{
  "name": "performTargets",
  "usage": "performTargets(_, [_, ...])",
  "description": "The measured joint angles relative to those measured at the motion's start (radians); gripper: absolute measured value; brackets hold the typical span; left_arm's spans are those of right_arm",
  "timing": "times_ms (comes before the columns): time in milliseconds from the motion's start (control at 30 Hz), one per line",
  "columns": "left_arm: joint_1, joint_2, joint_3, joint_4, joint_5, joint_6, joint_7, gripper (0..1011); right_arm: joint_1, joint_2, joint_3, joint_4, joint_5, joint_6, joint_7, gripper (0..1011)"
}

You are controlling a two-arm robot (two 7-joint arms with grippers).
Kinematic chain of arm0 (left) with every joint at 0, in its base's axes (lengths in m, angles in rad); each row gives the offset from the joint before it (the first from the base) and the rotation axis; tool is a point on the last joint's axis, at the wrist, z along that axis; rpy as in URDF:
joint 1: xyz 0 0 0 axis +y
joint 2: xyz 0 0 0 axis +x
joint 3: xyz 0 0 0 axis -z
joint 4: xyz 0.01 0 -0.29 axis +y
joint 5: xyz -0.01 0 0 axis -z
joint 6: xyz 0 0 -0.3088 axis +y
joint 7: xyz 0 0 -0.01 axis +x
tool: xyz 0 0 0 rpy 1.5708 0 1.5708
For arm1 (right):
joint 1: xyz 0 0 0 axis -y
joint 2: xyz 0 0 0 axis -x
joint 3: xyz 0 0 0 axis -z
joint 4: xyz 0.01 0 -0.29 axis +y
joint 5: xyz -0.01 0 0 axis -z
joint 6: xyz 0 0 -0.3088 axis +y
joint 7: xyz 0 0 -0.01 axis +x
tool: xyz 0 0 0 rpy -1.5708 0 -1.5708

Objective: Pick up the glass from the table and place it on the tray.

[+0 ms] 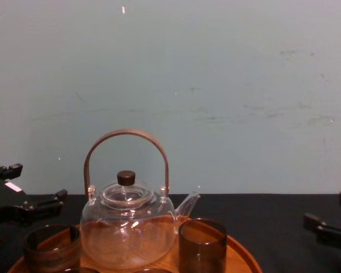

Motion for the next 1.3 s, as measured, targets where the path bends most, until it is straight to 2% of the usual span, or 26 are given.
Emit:
performTargets(133, [0.0,0.0,0.0,0.0,0.0,0.0,0.0,1001,-0.031,-0.004,0.032,-0.005,-0.003,-0.002,-0.032,1003])
performTargets(1300, [0.0,0.0,0.0,0.0,0.0,0.0,0.0,1001,-0.02,-0.003,0.021,-0.002,-0.003,-0.001,-0.021,1003])
